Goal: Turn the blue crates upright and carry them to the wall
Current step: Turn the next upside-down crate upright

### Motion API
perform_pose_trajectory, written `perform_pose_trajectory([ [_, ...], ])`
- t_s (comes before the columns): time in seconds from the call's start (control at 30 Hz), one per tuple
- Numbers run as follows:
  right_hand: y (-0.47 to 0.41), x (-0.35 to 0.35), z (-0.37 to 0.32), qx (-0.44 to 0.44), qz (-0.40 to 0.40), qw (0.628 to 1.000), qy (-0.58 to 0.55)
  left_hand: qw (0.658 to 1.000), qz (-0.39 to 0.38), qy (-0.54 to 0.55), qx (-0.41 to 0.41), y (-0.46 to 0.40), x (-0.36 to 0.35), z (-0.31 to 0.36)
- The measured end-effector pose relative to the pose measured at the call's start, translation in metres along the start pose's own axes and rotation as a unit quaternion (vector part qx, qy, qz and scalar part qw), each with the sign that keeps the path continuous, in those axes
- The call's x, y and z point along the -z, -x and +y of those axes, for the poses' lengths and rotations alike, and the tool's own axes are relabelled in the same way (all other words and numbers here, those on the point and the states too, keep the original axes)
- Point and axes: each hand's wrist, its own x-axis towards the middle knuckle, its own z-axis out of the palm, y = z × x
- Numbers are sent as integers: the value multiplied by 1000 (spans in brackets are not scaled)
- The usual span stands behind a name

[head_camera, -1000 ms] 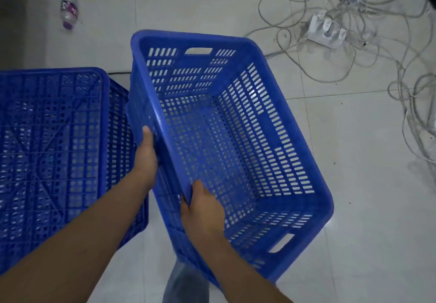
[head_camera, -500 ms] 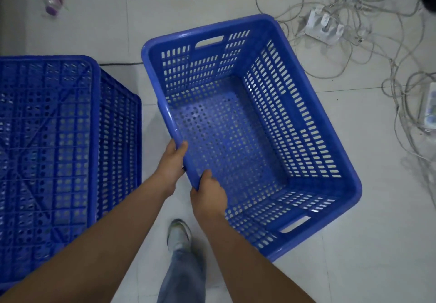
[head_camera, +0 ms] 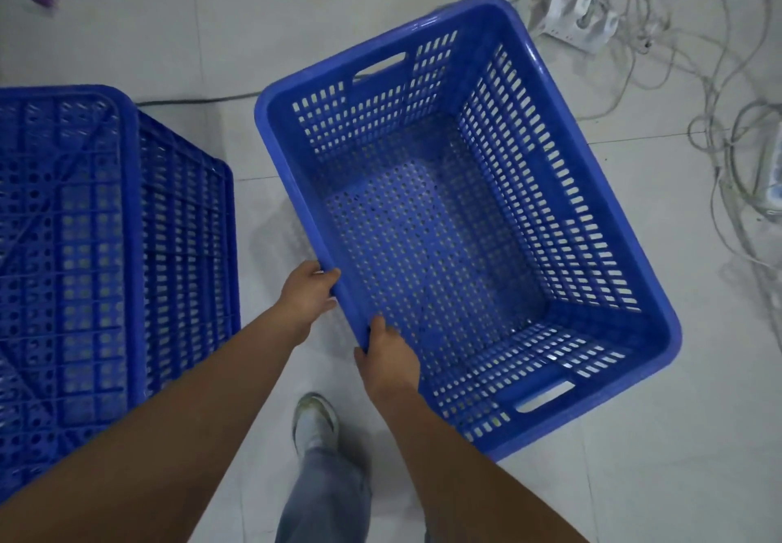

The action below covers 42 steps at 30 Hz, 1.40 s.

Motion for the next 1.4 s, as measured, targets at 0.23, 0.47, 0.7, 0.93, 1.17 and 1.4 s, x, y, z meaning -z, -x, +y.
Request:
perform_pose_trajectory([
  [0.23,0,-6,9,20,-61,996,67,700,87,-659,-262,-39,8,57],
  [0.47,-4,-1,18,52,-72,992,87,464,-79,-867,-164,-43,12,71],
  [0.7,14,2,42,77,-56,989,108,451,-86,-869,-184,-27,10,44],
  [0.93,26,-6,73,86,-107,980,147,441,-94,-867,-213,-9,8,3],
  [1.17,28,3,96,116,-134,960,216,436,-110,-864,-229,2,6,-23],
  [1.4,31,27,131,110,-140,951,253,476,-122,-843,-218,25,-21,-52],
])
